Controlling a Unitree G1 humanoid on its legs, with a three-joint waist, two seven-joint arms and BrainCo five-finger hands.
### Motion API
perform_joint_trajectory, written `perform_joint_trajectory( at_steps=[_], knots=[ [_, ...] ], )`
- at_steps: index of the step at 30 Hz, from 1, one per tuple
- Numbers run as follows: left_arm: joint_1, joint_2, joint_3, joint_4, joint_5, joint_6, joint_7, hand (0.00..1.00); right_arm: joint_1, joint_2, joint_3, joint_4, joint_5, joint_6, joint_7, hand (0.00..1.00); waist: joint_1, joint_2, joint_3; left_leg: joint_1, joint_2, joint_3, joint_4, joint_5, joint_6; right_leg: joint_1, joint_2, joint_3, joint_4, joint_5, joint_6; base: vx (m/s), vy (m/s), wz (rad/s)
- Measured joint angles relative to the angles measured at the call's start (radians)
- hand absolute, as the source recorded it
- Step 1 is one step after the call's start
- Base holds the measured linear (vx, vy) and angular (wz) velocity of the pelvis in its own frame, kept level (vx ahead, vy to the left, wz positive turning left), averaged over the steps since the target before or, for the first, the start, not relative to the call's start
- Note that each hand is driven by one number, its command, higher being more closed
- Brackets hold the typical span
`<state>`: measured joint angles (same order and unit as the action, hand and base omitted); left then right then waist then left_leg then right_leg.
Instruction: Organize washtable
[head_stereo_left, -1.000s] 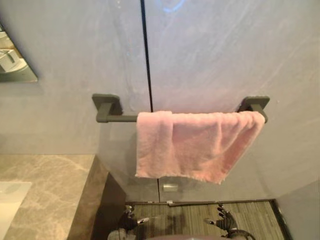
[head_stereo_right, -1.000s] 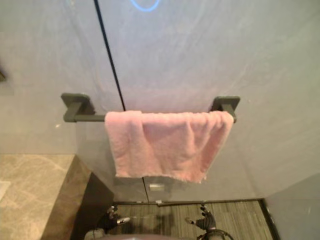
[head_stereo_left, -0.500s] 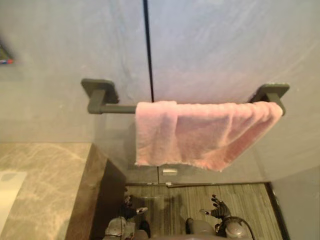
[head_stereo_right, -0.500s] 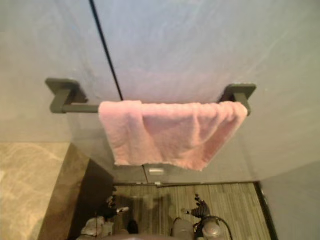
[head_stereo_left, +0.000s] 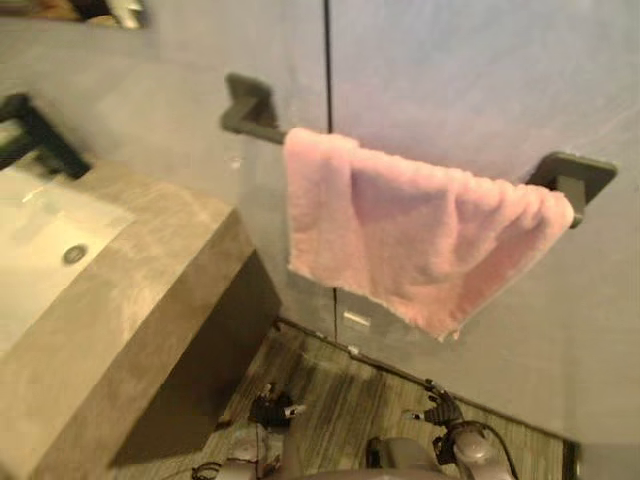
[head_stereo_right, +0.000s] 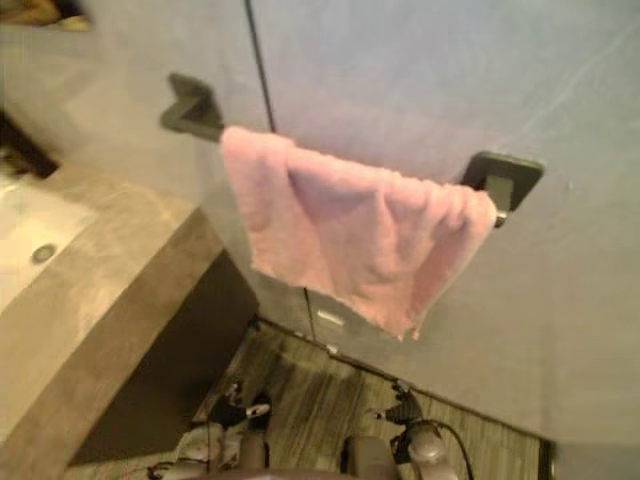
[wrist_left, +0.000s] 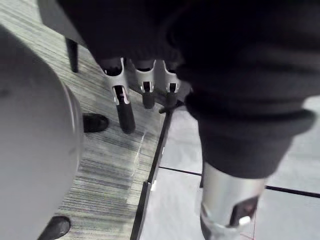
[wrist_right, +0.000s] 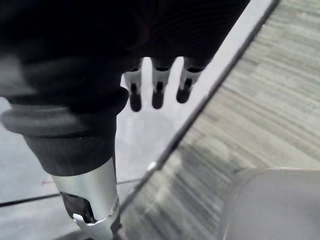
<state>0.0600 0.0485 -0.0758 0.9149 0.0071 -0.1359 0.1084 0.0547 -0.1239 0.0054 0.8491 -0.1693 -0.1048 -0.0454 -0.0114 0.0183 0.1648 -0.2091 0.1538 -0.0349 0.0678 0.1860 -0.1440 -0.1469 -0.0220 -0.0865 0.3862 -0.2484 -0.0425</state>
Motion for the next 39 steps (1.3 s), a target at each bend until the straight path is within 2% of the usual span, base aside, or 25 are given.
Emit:
perform_joint_trajectory(
  at_steps=[1,2,4,7,8,9,10,12,14,19,21,23,25,26,27,29,31,32,33,34,36,37,38,39],
  knots=[
    [0.005,0.001,0.0,0.0,0.0,0.001,0.001,0.0,-0.007,-0.001,-0.011,0.0,0.002,0.0,-0.003,0.0,-0.006,-0.005,0.001,-0.016,-0.032,0.057,0.114,-0.088,0.05,-0.01,-0.028,-0.03,-0.01,0.014,-0.006,-0.27,-0.078,0.83],
    [0.005,0.001,0.0,-0.001,0.0,0.0,0.001,0.0,0.003,-0.003,-0.03,0.003,0.005,0.0,-0.004,0.0,-0.007,-0.008,0.0,-0.024,-0.055,0.099,0.216,-0.164,0.072,-0.015,-0.051,-0.049,-0.034,0.033,-0.006,-0.26,-0.054,0.8],
    [0.01,0.001,0.003,0.001,0.0,0.0,0.0,0.0,0.012,-0.002,-0.038,0.004,0.01,0.001,-0.004,0.0,-0.005,-0.005,-0.001,0.009,-0.072,0.154,0.285,-0.243,0.075,-0.004,-0.067,-0.075,-0.092,0.077,0.003,-0.17,0.041,0.57],
    [0.012,0.001,0.004,0.023,0.002,0.001,-0.002,0.0,0.038,0.01,-0.042,0.01,0.01,0.001,-0.002,0.0,-0.012,0.002,-0.005,0.096,-0.049,0.25,0.293,-0.334,0.057,0.009,-0.079,-0.135,-0.134,0.124,0.029,-0.11,0.112,0.61],
    [0.011,-0.001,0.004,0.034,0.003,0.003,-0.003,0.0,0.038,0.018,-0.056,0.01,0.015,0.001,0.0,0.0,-0.027,0.013,-0.01,0.125,-0.049,0.293,0.227,-0.337,0.054,0.018,-0.084,-0.162,-0.144,0.134,0.045,-0.11,0.163,0.76],
    [0.015,-0.001,0.004,0.038,0.004,0.003,-0.005,0.0,0.039,0.022,-0.076,0.01,0.015,0.001,0.0,0.0,-0.032,0.012,-0.013,0.15,-0.052,0.322,0.155,-0.333,0.06,0.033,-0.082,-0.176,-0.172,0.149,0.059,-0.11,0.197,0.7],
    [0.016,-0.001,0.004,0.038,0.005,0.004,-0.006,0.0,0.044,0.034,-0.083,0.013,0.017,0.0,0.0,0.0,-0.03,0.002,-0.019,0.177,-0.071,0.323,0.082,-0.302,0.091,0.052,-0.084,-0.189,-0.218,0.169,0.074,-0.07,0.143,0.49],
    [0.028,0.015,0.004,0.039,0.006,0.008,-0.015,0.0,0.05,0.066,-0.083,0.038,0.021,0.0,0.002,0.0,-0.026,-0.017,-0.038,0.207,-0.106,0.295,-0.023,-0.242,0.106,0.097,-0.085,-0.204,-0.322,0.232,0.087,-0.05,0.125,0.38],
    [0.032,0.019,0.004,0.045,0.01,0.008,-0.017,0.0,0.05,0.074,-0.081,0.041,0.02,-0.001,0.002,0.0,-0.027,-0.023,-0.044,0.213,-0.12,0.28,-0.043,-0.229,0.119,0.115,-0.085,-0.211,-0.351,0.249,0.095,-0.04,0.085,0.25],
    [0.048,0.023,0.047,0.077,0.013,0.008,-0.017,0.0,0.032,0.075,-0.066,0.08,0.019,-0.001,0.003,0.0,-0.015,-0.008,-0.058,0.241,-0.139,0.276,-0.102,-0.216,0.128,0.132,-0.085,-0.203,-0.38,0.262,0.099,-0.04,0.051,-0.01],
    [0.048,0.023,0.05,0.076,0.012,0.008,-0.017,0.0,0.025,0.076,-0.065,0.081,0.018,0.0,0.003,0.0,-0.003,-0.01,-0.056,0.238,-0.141,0.273,-0.097,-0.237,0.142,0.099,-0.105,-0.202,-0.296,0.207,0.114,0.01,0.012,0.06],
    [0.048,0.034,0.049,0.072,0.008,0.008,-0.02,0.0,0.023,0.077,-0.056,0.077,0.017,0.001,0.003,0.0,-0.007,-0.029,-0.054,0.234,-0.163,0.221,-0.063,-0.265,0.155,0.04,-0.152,-0.194,-0.095,0.111,0.188,0.09,0.008,0.53],
    [0.047,0.032,0.048,0.076,0.008,0.011,-0.02,0.0,0.018,0.078,-0.052,0.054,0.017,0.0,0.006,0.0,-0.032,-0.025,-0.048,0.24,-0.167,0.126,-0.047,-0.273,0.164,-0.024,-0.16,-0.068,0.135,0.111,0.174,0.16,-0.005,1.25],
    [0.049,0.03,0.049,0.076,0.007,0.011,-0.02,0.0,0.019,0.077,-0.038,0.046,0.015,0.0,0.006,0.0,-0.033,-0.021,-0.043,0.242,-0.166,0.081,-0.029,-0.276,0.168,-0.066,-0.154,-0.01,0.22,0.085,0.15,0.17,-0.038,1.33],
    [0.048,0.032,0.05,0.073,0.005,0.012,-0.019,0.0,0.023,0.075,-0.033,0.046,0.009,-0.001,0.007,0.0,-0.033,-0.023,-0.043,0.237,-0.163,0.052,-0.015,-0.277,0.174,-0.073,-0.147,0.027,0.223,0.054,0.139,0.2,-0.106,1.22],
    [0.043,0.035,0.051,0.072,0.004,0.011,-0.017,0.0,0.027,0.075,-0.025,0.047,0.009,-0.001,0.011,0.0,-0.029,-0.03,-0.044,0.21,-0.161,-0.056,0.023,-0.29,0.157,-0.103,-0.096,0.179,0.192,0.013,0.142,0.24,-0.207,1.64],
    [0.044,0.033,0.061,0.073,0.003,0.01,-0.017,0.0,0.025,0.072,-0.023,0.048,0.01,0.0,0.011,0.0,-0.029,-0.034,-0.044,0.201,-0.165,-0.131,0.044,-0.296,0.13,-0.099,-0.088,0.261,0.092,0.017,0.154,0.19,-0.25,1.49],
    [0.046,0.038,0.083,0.068,0.002,0.005,-0.017,0.0,0.022,0.076,0.001,0.057,0.01,0.001,0.011,0.0,-0.023,-0.062,-0.048,0.199,-0.181,-0.156,0.054,-0.302,0.105,-0.088,-0.118,0.257,-0.007,0.109,0.151,0.18,-0.343,1.05],
    [0.04,0.036,0.095,0.075,-0.001,0.003,-0.016,0.0,0.015,0.075,0.014,0.067,0.01,0.001,0.013,0.0,-0.024,-0.071,-0.048,0.187,-0.178,-0.184,0.065,-0.311,0.09,-0.078,-0.131,0.241,-0.016,0.081,0.178,0.16,-0.355,0.99],
    [0.041,0.014,0.117,0.073,-0.001,0.003,-0.017,0.0,0.01,0.074,0.015,0.066,0.01,0.001,0.013,0.0,-0.02,-0.039,-0.051,0.162,-0.151,-0.184,0.075,-0.301,0.073,-0.077,-0.115,0.204,-0.021,0.09,0.163,0.13,-0.324,0.83],
    [0.039,-0.018,0.149,0.068,-0.006,0.002,-0.017,0.0,0.011,0.052,0.011,0.041,0.011,0.005,0.006,0.0,-0.024,0.003,-0.041,0.131,-0.096,-0.141,0.07,-0.28,0.039,-0.068,-0.092,0.112,-0.04,0.091,0.16,0.09,-0.26,0.86],
    [0.037,-0.025,0.159,0.067,-0.006,0.002,-0.018,0.0,0.013,0.05,0.01,0.034,0.011,0.005,0.004,0.0,-0.026,0.007,-0.039,0.128,-0.084,-0.123,0.068,-0.271,0.027,-0.059,-0.089,0.088,-0.039,0.091,0.16,0.05,-0.249,0.95],
    [0.037,-0.027,0.159,0.06,-0.006,0.002,-0.017,0.0,0.016,0.051,0.012,0.026,0.011,0.005,0.002,0.0,-0.026,0.006,-0.038,0.125,-0.065,-0.05,0.067,-0.247,0.023,-0.036,-0.089,0.044,-0.039,0.088,0.156,0.01,-0.216,1.01],
    [0.036,-0.026,0.156,0.053,-0.006,0.001,-0.018,0.0,0.016,0.055,0.011,0.025,0.01,0.005,0.001,0.0,-0.031,-0.004,-0.035,0.116,-0.053,0.064,0.073,-0.228,0.044,-0.01,-0.099,-0.007,-0.042,0.081,0.137,-0.01,-0.158,1.06]
  ],
)
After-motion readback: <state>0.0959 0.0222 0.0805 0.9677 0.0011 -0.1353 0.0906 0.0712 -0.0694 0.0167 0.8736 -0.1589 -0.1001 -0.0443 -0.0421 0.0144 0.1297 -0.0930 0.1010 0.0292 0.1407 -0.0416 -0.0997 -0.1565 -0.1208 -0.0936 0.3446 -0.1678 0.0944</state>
